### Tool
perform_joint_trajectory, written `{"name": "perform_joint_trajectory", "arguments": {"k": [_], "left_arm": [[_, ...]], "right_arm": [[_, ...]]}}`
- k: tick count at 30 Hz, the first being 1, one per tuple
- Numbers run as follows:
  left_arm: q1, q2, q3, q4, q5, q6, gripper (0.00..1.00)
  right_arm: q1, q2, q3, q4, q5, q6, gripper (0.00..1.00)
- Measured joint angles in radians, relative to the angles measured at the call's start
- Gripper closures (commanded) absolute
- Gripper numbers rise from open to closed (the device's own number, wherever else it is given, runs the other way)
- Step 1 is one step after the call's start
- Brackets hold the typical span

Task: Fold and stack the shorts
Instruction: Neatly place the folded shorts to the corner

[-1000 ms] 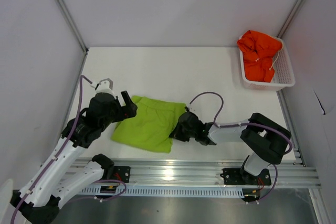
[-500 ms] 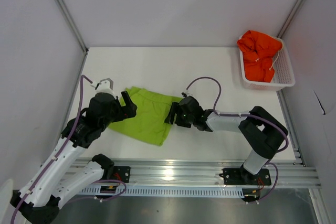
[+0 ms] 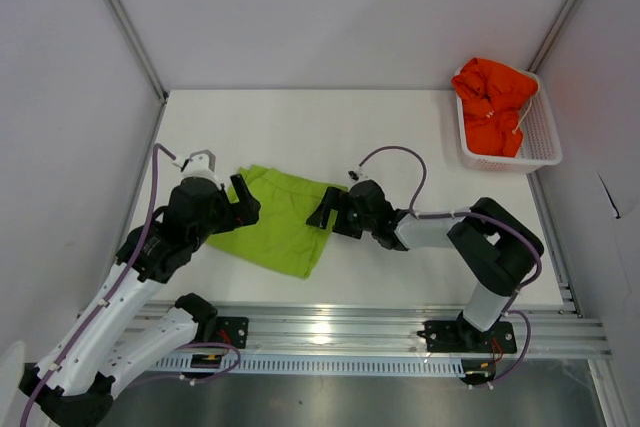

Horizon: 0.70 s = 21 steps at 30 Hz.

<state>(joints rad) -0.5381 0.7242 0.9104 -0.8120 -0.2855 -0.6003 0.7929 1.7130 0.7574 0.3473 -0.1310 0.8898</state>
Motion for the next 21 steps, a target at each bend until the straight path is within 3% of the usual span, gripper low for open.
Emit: {"name": "perform_joint_trajectory", "arguments": {"k": [3, 4, 5, 10, 11, 13, 21], "left_arm": [[0.0, -0.001, 0.0, -0.002, 0.0, 0.0, 0.01], [0.0, -0.003, 0.0, -0.003, 0.0, 0.0, 0.01], [0.0, -0.004, 0.0, -0.003, 0.0, 0.0, 0.01], [0.0, -0.006, 0.0, -0.006, 0.0, 0.002, 0.01], [0.0, -0.006, 0.0, -0.006, 0.0, 0.003, 0.01], [0.0, -0.007, 0.0, -0.007, -0.001, 0.007, 0.01], [0.0, -0.007, 0.0, -0.014, -0.005, 0.01, 0.01]], "right_arm": [[0.002, 0.039, 0.033, 0.018, -0.01, 0.013, 0.02], [0.003, 0.053, 0.053, 0.012, -0.011, 0.017, 0.07], [0.003, 0.068, 0.077, 0.0, -0.009, 0.016, 0.21], [0.005, 0.156, 0.207, -0.135, 0.032, -0.024, 0.66], [0.005, 0.169, 0.23, -0.168, 0.045, -0.035, 0.84], [0.003, 0.185, 0.265, -0.226, 0.07, -0.064, 0.98], [-0.013, 0.206, 0.391, -0.422, 0.149, -0.291, 0.99]]}}
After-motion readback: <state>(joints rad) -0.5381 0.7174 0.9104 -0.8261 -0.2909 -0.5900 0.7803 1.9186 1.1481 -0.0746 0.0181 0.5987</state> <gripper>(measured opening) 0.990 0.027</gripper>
